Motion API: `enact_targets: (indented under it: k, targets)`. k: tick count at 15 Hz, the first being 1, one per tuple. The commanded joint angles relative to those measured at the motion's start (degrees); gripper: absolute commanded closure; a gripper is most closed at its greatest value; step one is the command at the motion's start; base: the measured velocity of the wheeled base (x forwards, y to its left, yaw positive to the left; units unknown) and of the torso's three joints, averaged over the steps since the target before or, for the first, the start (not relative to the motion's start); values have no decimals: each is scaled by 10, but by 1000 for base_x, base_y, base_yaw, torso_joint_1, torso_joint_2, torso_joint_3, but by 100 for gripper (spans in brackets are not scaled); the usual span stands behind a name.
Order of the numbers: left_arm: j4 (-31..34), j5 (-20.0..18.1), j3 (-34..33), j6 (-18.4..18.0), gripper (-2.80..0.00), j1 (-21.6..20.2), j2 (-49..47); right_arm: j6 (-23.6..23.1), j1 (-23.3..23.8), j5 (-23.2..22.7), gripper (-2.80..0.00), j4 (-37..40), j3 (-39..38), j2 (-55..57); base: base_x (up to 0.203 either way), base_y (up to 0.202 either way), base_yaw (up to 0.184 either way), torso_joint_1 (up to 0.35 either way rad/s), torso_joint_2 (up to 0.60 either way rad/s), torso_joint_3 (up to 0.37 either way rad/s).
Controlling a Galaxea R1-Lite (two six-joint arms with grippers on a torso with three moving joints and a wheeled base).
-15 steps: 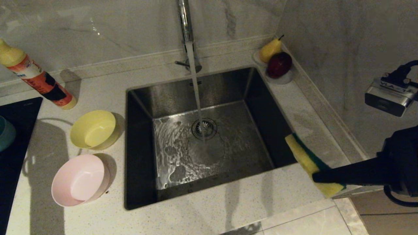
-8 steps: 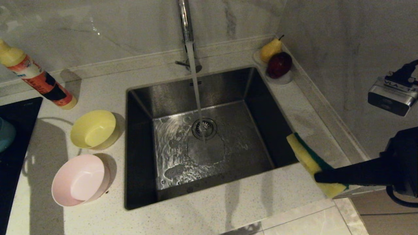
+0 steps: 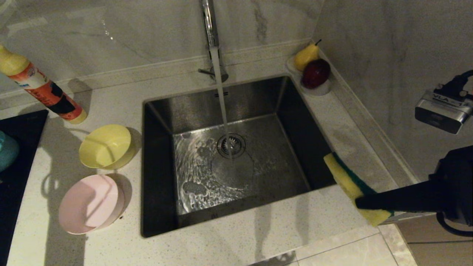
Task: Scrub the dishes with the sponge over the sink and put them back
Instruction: Place the bowl on the table, then wash the bowl
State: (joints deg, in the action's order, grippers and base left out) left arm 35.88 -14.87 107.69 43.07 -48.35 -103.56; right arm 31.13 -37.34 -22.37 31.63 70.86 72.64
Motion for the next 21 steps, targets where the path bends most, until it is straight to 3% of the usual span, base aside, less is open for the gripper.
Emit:
enact_targets:
  k: [1,5,7,11,16,19,20,21]
  targets:
    - [-1,-1,0,-9,0,0,68,2,0,-1,0,2,0,5,0,0,0,0,0,0]
    - [21,-2,-5,-88,0,20,147,2,0,-1,0,3,0,6,0,0,0,0,0,0]
    - [73,-2,-6,-143,0,61,186,3,0,0,0,4,0,3,0,0,0,0,0,0]
    - [174,-2,-22,-219,0,166,214,4,1,0,0,7,2,-1,0,0,0,0,0,0]
    - [183,8,-152,-319,0,238,191,4,0,0,0,7,4,6,0,0,0,0,0,0]
    - [155,17,-190,-328,0,254,149,3,1,0,0,5,2,9,0,0,0,0,0,0]
    - [138,26,-194,-326,-280,258,143,3,1,0,0,4,2,9,0,0,0,0,0,0]
    - [127,28,-193,-321,-280,260,135,3,1,0,0,4,1,11,0,0,0,0,0,0]
